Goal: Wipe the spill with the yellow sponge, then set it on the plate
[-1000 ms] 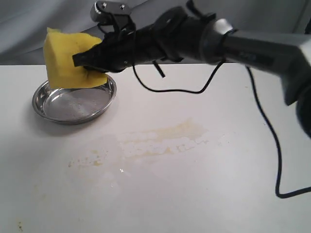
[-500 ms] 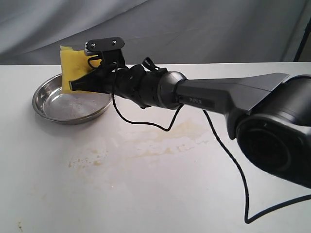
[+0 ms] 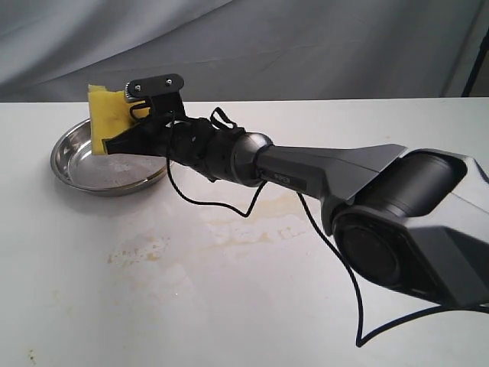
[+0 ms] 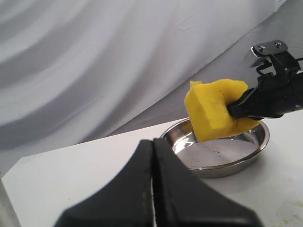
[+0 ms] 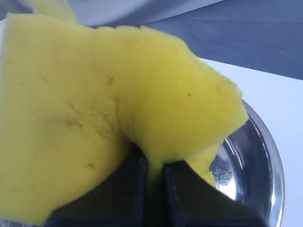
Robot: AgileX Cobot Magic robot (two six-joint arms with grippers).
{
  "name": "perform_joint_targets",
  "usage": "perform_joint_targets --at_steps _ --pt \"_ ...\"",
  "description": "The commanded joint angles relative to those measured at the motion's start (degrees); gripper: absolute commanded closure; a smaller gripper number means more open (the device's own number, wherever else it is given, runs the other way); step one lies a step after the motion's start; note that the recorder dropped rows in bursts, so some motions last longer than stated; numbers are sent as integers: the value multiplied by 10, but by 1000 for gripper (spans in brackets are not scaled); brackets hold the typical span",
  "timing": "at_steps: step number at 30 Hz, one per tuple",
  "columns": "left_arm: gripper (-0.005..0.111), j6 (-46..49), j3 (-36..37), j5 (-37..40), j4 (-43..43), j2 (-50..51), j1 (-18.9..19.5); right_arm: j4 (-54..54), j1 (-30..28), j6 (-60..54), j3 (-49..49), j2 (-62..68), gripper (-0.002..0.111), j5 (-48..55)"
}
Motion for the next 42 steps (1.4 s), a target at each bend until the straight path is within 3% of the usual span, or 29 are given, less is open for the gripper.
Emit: perform_joint_targets --at_steps 1,4,8,10,15,17,26,33,42 --pt "107 -3 2 -4 -1 -2 -2 -22 1 -2 -8 -1 108 8" --pt "107 -3 2 -4 -1 -2 -2 -29 1 -2 -8 -1 105 9" --pt "107 -3 2 -4 -1 -2 -2 -29 1 -2 -8 -1 87 14" --pt "107 -3 2 -4 -1 -2 -2 -35 1 -2 -8 -1 74 20" --pt "107 -3 2 -4 -1 -2 -2 -42 1 -2 -8 -1 23 25" --pt "107 -3 2 -4 -1 -2 -2 -42 1 -2 -8 -1 15 25" --pt "107 -3 2 -4 -1 -2 -2 -55 1 -2 -8 -18 20 21" --pt "107 -3 2 -4 -1 -2 -2 -149 1 -2 -8 -73 30 34" --pt "107 -3 2 -4 -1 -2 -2 -207 -10 -2 -8 -134 40 152"
